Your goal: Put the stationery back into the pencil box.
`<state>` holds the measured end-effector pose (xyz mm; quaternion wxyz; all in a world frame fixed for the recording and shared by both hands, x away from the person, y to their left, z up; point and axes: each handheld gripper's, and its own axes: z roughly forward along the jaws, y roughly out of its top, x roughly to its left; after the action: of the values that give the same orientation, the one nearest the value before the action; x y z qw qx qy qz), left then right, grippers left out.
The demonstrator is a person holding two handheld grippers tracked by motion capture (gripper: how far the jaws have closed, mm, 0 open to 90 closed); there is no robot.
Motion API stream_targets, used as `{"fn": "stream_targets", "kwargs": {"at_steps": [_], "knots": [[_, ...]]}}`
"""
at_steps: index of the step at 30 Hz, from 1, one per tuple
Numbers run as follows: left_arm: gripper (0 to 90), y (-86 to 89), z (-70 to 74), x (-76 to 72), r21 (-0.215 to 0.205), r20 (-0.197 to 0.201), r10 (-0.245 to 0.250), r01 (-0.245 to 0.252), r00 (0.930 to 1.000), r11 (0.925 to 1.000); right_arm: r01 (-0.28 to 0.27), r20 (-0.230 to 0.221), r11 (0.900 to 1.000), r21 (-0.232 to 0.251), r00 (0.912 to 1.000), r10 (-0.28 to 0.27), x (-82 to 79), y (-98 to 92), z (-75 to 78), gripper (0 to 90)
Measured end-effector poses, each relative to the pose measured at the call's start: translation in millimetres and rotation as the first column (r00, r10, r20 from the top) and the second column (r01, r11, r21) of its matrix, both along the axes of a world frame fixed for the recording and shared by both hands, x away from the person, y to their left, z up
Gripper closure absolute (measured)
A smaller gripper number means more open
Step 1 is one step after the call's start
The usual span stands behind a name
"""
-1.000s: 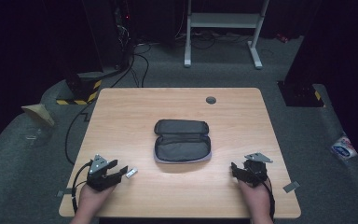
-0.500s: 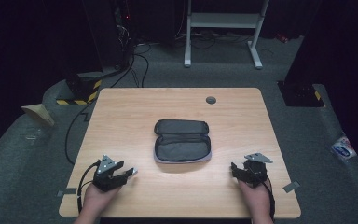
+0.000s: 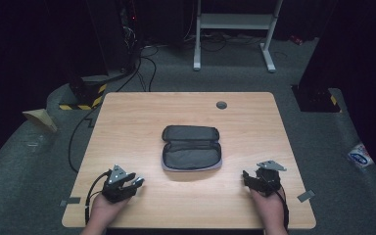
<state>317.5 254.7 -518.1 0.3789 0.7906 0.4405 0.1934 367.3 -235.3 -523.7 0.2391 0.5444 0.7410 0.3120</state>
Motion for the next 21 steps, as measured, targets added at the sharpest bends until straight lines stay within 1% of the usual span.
{"fn": "stream_targets", "kwargs": {"at_steps": [2, 5, 8, 9, 18, 21], "knots": [[57.8, -0.5, -0.7, 0.4, -0.004, -0.008, 0.002, -0.002, 1.0, 1.0, 0.0, -0.001, 1.0, 0.001, 1.0, 0.0, -0.1, 0.2, 0.1, 25.0], [59.0, -2.7, -1.8, 0.1, 0.015, -0.001, -0.001, 0.001, 1.0, 0.9999, -0.003, -0.001, 1.0, 0.001, 1.0, 0.003, -0.2, 0.2, 0.1, 25.1], [60.2, -3.3, -2.3, 0.8, 0.022, 0.005, -0.003, 0.003, 1.0, 0.9998, -0.003, -0.001, 1.0, 0.001, 1.0, 0.003, -0.1, 0.2, 0.1, 25.2], [61.5, -3.2, -2.8, 1.6, 0.034, 0.007, -0.009, 0.008, 0.9999, 0.9994, -0.003, -0.001, 1.0, 0.001, 1.0, 0.003, -0.1, 0.2, 0.1, 25.2], [65.2, -1.4, -4.2, 2.6, 0.031, 0.001, -0.005, 0.005, 1.0, 0.9995, -0.004, -0.001, 1.0, 0.0, 1.0, 0.004, 0.0, 0.4, 0.1, 25.3], [65.7, -1.2, -3.9, 3.4, 0.033, 0.01, -0.004, 0.003, 0.9999, 0.9994, -0.002, -0.001, 1.0, 0.0, 1.0, 0.002, -0.2, 0.6, 0.1, 25.4]]}}
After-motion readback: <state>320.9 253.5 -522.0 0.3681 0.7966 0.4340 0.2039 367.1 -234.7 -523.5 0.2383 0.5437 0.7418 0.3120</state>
